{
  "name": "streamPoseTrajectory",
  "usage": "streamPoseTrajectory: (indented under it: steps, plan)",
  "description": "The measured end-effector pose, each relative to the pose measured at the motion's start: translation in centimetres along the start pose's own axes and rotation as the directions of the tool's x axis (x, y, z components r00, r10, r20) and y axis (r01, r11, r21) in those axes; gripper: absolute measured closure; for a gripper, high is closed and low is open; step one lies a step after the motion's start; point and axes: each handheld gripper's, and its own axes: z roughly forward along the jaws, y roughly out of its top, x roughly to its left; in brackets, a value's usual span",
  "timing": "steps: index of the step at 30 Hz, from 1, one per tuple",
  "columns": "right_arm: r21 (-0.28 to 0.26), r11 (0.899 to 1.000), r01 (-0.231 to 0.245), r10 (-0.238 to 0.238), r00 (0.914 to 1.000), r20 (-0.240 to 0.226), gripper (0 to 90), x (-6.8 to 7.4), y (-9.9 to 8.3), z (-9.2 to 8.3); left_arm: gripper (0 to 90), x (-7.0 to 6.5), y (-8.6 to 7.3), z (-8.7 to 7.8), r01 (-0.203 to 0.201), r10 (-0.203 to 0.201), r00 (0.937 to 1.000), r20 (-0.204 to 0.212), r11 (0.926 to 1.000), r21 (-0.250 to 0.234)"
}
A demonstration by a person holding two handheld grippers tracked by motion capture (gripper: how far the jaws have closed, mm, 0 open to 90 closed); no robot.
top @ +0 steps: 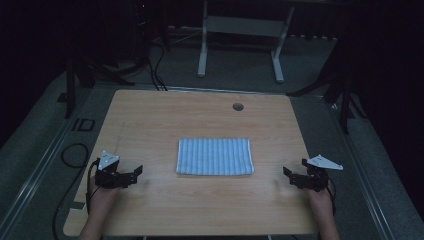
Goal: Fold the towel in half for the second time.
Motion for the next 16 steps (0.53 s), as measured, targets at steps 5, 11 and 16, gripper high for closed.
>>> streamPoseTrajectory:
  steps: [5,11,16]
  plan:
    - [0.002,1.0,-0.016,0.016,0.9997,0.017,10.8,-0.18,-0.06,0.02,2.2,0.27,-0.35,0.19,0.014,-0.014,0.9999,-0.004,0.9998,0.013]
    - [-0.001,0.999,-0.034,0.034,0.9987,0.039,10.8,-0.42,-0.11,0.03,2.2,0.14,-0.41,0.27,0.013,-0.013,0.9999,-0.004,0.9999,0.01]
    - [0.004,0.999,-0.036,0.036,0.9985,0.04,10.8,-0.42,-0.11,0.06,2.2,0.14,-0.46,0.23,0.01,-0.01,1.0,-0.001,0.9999,0.013]
